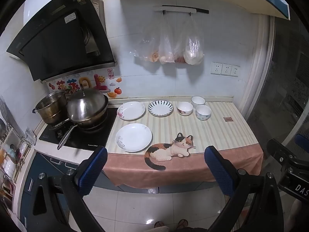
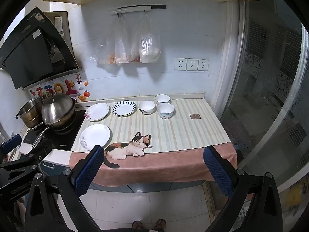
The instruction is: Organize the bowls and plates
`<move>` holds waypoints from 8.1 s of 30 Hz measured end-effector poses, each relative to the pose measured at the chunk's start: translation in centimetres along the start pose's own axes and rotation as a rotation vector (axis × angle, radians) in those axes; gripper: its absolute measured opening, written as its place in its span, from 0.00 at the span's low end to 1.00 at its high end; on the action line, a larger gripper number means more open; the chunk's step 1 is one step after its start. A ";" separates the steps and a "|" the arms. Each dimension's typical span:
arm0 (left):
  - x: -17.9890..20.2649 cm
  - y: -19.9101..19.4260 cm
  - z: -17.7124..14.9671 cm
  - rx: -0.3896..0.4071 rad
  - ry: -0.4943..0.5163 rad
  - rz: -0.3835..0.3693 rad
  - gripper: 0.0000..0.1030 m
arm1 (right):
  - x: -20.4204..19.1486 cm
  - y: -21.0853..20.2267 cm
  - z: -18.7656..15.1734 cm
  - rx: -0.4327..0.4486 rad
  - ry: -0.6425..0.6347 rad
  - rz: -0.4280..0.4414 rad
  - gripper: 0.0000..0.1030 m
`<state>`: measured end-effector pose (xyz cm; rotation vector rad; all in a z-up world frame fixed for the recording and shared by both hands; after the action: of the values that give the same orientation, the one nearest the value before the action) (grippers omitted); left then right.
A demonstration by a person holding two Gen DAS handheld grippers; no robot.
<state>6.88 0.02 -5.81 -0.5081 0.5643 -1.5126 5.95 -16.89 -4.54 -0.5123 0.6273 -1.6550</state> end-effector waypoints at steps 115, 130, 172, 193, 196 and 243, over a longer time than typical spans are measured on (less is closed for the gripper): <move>-11.7 21.5 -1.6 -0.194 -0.171 0.218 1.00 | -8.5 26.0 -0.7 -0.222 -0.020 0.263 1.00; -22.2 49.4 -9.4 -0.629 -0.236 0.032 0.64 | -25.0 57.8 -7.5 -0.633 -0.049 0.366 0.87; -3.9 53.7 -7.0 -0.679 -0.097 -0.111 0.31 | -10.2 63.4 -7.8 -0.756 0.071 0.505 0.17; -0.9 55.9 -10.7 -0.739 -0.094 -0.084 0.31 | -8.2 64.4 -10.5 -0.801 0.056 0.471 0.17; -0.9 56.0 -11.1 -0.749 -0.091 -0.100 0.31 | -8.4 64.4 -10.3 -0.797 0.057 0.456 0.17; -22.8 73.3 -2.7 -0.605 -0.524 0.109 0.32 | -41.3 85.3 7.7 -0.640 -0.322 0.538 0.19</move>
<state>62.47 23.13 -53.59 -1.2745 0.6144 -1.0242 81.55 12.50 -54.18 -0.9508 0.9538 -0.8204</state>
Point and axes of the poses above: each gripper's, at about its wrist camera, not at the fingertips, and y roughly the way its jaws point, x to its right, z to its top, the point moved 9 cm from there along y, roughly the way its jaws point, and after that the axes turned 1 degree about x, right-handed, at the moved point
